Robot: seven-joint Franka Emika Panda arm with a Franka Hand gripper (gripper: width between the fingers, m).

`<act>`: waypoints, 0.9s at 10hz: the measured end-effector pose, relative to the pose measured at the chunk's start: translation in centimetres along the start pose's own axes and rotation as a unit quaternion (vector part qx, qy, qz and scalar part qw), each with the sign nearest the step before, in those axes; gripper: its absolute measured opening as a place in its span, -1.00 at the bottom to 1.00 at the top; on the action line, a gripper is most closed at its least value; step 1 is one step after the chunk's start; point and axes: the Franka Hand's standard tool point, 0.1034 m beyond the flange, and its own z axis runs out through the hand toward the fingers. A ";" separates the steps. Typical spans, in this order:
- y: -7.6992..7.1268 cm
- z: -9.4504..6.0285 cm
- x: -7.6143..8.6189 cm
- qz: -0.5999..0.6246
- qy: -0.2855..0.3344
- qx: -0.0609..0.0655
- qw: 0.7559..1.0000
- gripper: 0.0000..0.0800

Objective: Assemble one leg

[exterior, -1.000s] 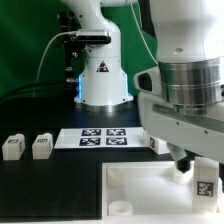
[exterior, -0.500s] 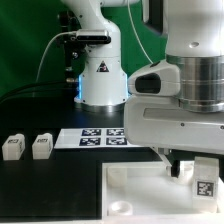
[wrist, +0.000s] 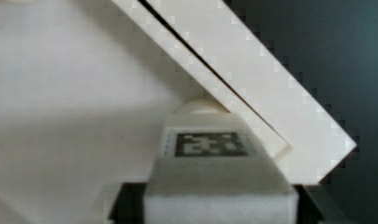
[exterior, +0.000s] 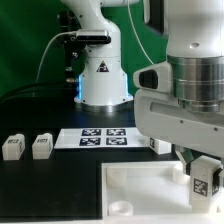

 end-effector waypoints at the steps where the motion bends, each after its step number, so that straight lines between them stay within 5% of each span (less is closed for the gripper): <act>1: -0.1 0.0 0.0 0.055 0.000 0.001 0.998 -0.27; 3: -0.2 0.0 0.1 0.182 -0.006 0.011 0.983 -0.27; 4: -0.1 0.0 0.3 0.264 -0.018 0.028 0.964 -0.27; 7: -0.4 -0.1 0.3 0.460 -0.053 0.050 0.885 -0.27; 9: -0.3 -0.1 0.5 0.505 -0.053 0.050 0.860 -0.27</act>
Offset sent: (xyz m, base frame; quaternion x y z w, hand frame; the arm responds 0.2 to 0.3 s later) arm -0.0069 -0.0088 0.0010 0.0642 -0.0313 0.3944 0.9162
